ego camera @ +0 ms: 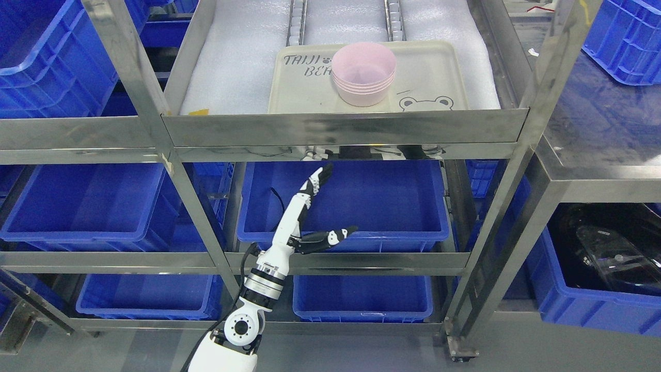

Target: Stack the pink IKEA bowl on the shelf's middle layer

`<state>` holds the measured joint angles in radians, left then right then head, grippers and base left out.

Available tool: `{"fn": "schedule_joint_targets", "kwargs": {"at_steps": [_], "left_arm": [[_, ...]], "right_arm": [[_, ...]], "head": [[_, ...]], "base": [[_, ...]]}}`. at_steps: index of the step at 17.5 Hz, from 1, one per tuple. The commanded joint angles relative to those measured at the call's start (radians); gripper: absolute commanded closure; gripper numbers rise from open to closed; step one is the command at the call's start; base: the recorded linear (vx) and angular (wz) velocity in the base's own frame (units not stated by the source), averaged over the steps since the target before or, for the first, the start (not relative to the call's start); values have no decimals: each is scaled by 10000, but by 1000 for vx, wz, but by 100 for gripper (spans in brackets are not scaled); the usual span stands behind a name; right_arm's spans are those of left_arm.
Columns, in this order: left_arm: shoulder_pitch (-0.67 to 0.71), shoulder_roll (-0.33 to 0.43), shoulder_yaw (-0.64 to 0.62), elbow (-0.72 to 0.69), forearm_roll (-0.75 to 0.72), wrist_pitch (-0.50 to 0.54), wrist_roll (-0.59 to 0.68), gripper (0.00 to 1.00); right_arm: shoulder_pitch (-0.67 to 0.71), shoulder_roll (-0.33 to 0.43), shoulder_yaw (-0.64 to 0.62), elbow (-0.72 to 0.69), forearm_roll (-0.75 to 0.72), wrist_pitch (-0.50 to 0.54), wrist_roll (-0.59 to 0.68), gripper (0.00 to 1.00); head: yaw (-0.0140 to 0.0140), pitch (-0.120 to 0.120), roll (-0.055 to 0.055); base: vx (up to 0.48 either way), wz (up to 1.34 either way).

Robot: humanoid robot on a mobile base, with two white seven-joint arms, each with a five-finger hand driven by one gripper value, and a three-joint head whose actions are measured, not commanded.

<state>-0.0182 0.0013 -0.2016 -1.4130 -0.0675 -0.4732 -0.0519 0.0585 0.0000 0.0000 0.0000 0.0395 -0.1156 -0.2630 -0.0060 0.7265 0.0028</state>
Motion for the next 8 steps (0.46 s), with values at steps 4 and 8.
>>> {"fn": "schedule_joint_targets", "kwargs": {"at_steps": [4, 8], "left_arm": [[458, 161, 1403, 140, 1258, 1816, 443, 0], [534, 161, 1418, 140, 1258, 1925, 427, 0]], "right_arm": [[-2, -174, 46, -175, 4, 6, 7, 0], [-2, -174, 46, -175, -11, 6, 7, 0]], "head": [[0, 0, 0], [0, 0, 0]], "base": [[3, 12], [12, 40]]}}
